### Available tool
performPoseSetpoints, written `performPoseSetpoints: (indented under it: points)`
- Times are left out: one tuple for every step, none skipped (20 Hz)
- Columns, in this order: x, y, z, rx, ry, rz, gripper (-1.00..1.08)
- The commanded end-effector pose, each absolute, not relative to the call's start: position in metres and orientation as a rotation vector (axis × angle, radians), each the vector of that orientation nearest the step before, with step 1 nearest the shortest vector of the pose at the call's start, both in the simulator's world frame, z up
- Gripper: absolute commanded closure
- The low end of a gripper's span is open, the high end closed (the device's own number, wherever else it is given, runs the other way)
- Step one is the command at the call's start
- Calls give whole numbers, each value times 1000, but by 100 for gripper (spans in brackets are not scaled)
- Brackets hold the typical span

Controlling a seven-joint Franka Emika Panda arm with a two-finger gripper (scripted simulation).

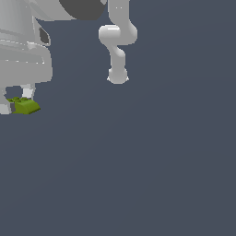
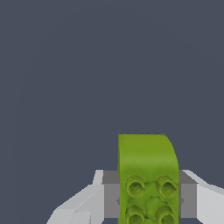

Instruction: Pick up the object and move it to a goal position.

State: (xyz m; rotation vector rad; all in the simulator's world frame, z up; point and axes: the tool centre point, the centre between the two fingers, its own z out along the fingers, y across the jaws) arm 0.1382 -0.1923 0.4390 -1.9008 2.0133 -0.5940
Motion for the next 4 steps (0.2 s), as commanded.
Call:
performPoseSetpoints:
  points:
    - [138,-196,449,-1891,2009,-604,108]
    - [138,-196,451,-1888,2009,-606,108]
    - [138,-197,451,-1887,2008,-607,108]
    - [139,-197,451,-1887,2008,-607,108]
